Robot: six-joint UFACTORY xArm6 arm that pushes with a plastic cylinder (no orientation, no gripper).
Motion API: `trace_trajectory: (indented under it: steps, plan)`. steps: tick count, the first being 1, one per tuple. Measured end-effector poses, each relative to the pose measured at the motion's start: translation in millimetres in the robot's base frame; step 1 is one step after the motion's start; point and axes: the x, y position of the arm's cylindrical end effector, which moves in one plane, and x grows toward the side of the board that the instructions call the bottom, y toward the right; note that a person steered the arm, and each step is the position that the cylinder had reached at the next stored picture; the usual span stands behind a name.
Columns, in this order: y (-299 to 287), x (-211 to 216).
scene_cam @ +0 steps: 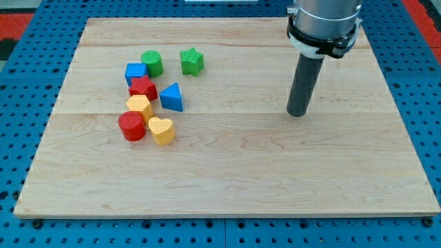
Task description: Push the blue cube above the red star
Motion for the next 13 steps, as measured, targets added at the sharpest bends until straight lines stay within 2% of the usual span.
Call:
trace_trajectory:
  steps: [1, 2, 3, 4, 5, 6, 7, 8, 9, 11, 13]
  plan:
    - [1, 0]
    - [-7, 41]
    - [-55, 132]
    - [-181, 171]
    - [-319, 134]
    - [-408, 57]
    - [-424, -4]
    - [-369, -38]
    - [-354, -84]
    - [-297, -93]
    - [-286, -93]
